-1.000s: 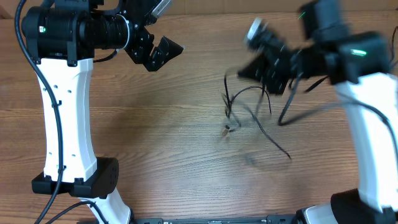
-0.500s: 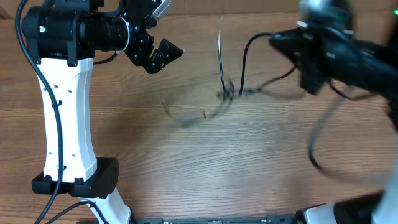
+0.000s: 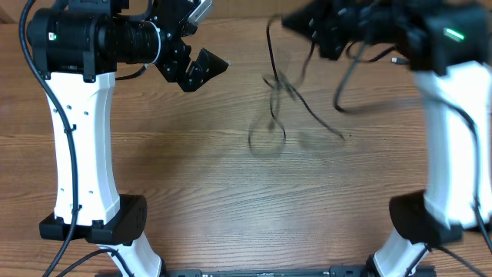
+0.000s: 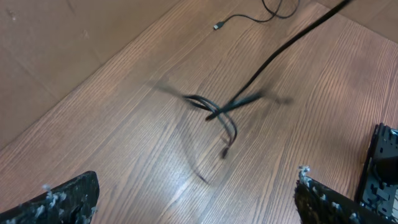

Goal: Untangle cables

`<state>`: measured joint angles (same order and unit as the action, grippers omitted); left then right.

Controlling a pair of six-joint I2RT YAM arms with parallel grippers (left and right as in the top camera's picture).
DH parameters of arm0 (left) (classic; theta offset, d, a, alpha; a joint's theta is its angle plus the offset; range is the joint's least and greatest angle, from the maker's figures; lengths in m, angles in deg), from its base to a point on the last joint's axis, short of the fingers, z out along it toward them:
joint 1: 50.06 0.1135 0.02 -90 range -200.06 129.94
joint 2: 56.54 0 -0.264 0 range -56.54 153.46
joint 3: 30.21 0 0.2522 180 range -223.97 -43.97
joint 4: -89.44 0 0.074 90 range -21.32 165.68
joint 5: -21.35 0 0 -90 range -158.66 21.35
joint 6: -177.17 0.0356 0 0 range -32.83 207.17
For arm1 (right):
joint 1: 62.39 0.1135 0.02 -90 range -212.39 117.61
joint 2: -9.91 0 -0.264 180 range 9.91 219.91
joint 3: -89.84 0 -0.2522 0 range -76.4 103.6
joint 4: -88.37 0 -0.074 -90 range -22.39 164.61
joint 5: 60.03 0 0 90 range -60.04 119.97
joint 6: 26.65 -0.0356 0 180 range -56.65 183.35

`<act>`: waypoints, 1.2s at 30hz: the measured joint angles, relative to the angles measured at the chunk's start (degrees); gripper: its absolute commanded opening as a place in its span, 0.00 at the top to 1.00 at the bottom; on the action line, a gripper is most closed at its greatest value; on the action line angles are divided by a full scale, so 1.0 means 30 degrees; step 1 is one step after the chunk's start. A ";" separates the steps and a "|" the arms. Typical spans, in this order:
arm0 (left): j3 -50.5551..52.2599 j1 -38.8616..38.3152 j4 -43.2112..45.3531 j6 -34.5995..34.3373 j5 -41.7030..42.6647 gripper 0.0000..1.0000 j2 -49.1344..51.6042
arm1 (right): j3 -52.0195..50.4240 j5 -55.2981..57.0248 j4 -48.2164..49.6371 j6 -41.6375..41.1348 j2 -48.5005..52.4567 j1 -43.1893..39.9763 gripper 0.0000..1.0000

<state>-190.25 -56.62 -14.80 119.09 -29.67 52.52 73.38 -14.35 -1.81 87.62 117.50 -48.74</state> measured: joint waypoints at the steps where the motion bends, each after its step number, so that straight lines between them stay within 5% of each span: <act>1: 0.0000 0.0000 0.0000 0.0000 0.0000 0.00 0.0000 | 0.1450 -0.0313 0.0197 -0.0087 -0.0561 0.0000 0.96; 6: 0.0000 0.0000 -0.0073 0.0000 0.0000 0.00 0.0000 | 0.6186 0.1625 -0.0954 -0.0204 -0.3898 0.0007 0.96; 10: 0.0000 0.0000 -0.0452 0.0000 0.0007 0.00 0.0000 | 0.7191 0.5246 -0.5683 0.0168 -0.5654 0.0022 0.96; 19: 0.0000 -0.0029 -0.0568 0.0000 0.0007 0.00 0.0007 | -0.2849 0.6215 -0.4269 0.0765 0.0590 0.0015 0.96; 23: 0.0000 -0.0029 -0.0554 0.0000 0.0007 0.00 0.0000 | -0.3949 0.6229 -0.3483 0.0860 0.1960 0.0015 0.96; 36: 0.0000 -0.0933 0.1290 0.0109 0.0073 0.00 0.0124 | 0.3592 0.5967 -0.2594 0.0947 -0.1734 0.0000 0.96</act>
<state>-190.25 -59.42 -10.93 119.42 -29.45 52.89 84.15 3.55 -9.59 90.46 112.30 -48.74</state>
